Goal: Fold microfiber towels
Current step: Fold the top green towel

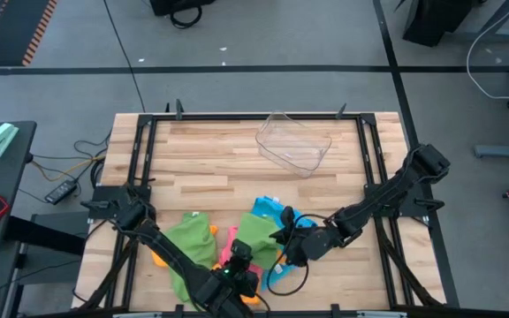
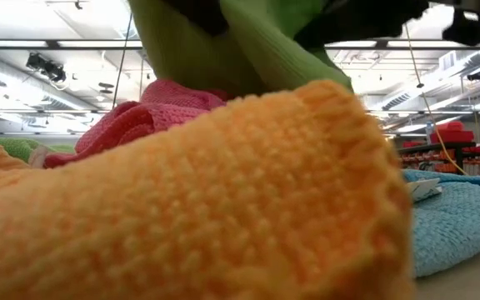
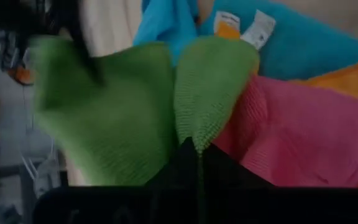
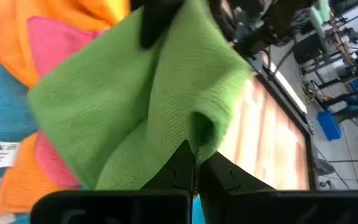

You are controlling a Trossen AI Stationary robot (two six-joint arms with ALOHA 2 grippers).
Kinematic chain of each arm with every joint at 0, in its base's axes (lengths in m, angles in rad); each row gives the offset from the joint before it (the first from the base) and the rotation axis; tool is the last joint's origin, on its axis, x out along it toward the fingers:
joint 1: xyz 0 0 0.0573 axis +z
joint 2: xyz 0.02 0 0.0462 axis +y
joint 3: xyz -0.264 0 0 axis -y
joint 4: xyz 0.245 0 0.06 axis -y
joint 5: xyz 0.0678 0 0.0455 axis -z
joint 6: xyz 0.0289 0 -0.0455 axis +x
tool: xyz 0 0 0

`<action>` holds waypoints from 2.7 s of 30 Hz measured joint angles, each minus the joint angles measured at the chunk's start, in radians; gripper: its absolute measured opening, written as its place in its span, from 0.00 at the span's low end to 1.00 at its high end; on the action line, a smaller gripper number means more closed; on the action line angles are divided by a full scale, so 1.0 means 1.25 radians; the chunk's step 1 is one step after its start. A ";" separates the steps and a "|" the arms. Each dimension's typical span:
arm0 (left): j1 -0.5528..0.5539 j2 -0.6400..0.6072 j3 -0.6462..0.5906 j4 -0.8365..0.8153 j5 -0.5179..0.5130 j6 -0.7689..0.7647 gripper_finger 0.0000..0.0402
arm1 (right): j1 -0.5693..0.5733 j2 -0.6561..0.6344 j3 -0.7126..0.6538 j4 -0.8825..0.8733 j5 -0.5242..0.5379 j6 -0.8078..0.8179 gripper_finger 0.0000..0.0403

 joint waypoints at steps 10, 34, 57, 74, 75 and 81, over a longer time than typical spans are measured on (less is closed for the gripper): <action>0.001 0.000 0.008 -0.083 0.019 -0.118 0.02 | 0.029 0.081 0.000 0.078 -0.001 -0.010 0.04; -0.052 0.045 0.007 0.172 0.128 0.198 0.34 | -0.058 0.082 0.000 0.013 -0.059 0.265 0.04; 0.028 0.125 0.007 0.187 0.049 0.364 0.41 | -0.053 0.051 0.000 -0.024 -0.045 0.252 0.04; 0.025 0.102 0.007 0.169 0.050 0.200 0.04 | -0.053 0.052 0.000 -0.025 -0.058 0.232 0.04; 0.023 0.094 0.007 0.171 0.051 0.176 0.03 | -0.053 0.052 0.000 -0.025 -0.059 0.226 0.04; 0.018 0.006 0.007 0.142 0.038 -0.025 0.06 | -0.047 0.052 0.000 0.007 -0.035 0.189 0.04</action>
